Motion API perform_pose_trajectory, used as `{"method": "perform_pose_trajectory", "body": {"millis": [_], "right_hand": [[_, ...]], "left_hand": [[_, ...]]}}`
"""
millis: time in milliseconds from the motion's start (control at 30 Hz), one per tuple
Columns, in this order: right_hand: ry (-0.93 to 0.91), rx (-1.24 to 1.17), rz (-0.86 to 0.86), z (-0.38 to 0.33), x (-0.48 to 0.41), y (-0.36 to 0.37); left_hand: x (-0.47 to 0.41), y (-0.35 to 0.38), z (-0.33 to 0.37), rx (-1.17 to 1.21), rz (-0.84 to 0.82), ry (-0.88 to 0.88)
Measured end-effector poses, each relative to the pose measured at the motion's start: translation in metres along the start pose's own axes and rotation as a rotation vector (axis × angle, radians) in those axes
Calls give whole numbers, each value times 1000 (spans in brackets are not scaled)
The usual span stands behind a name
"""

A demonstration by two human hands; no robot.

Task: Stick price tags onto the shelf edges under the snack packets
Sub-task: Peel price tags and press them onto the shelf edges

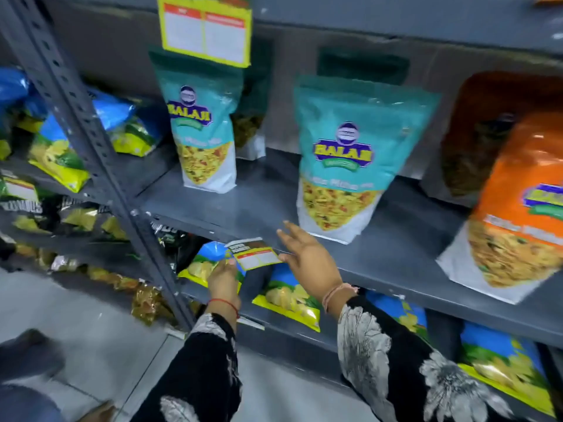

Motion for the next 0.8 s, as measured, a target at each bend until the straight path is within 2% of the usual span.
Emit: {"method": "perform_pose_trajectory", "body": {"millis": [67,133,267,367,467,600,733,800], "right_hand": [[108,-82,-82,-6,-26,20],[192,-134,-86,-13,-39,33],[145,47,43,-32,-37,61],[206,49,179,-39,-17,74],[399,-99,260,-39,2,80],[467,-97,241,-36,0,79],[471,37,171,-38,-12,76],[540,85,126,-40,-17,69]], "left_hand": [[-21,2,4,89,-46,41],[-31,5,8,168,-43,88],[-46,-5,1,173,-11,126],[-48,-15,-1,35,49,309],[-38,-21,10,-82,-12,455],[-35,-16,28,-237,-90,451],[-31,-11,37,-364,-60,503],[-31,-10,40,-413,-52,508]]}}
Point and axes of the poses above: each hand's wrist, its own x-axis away from the middle knuckle, its own y-axis out of the palm, z = x × y, the point moved 1 cm from there along -x, towards the middle knuckle, and after that the axes turned 10 degrees about x, right-handed, at the moved point
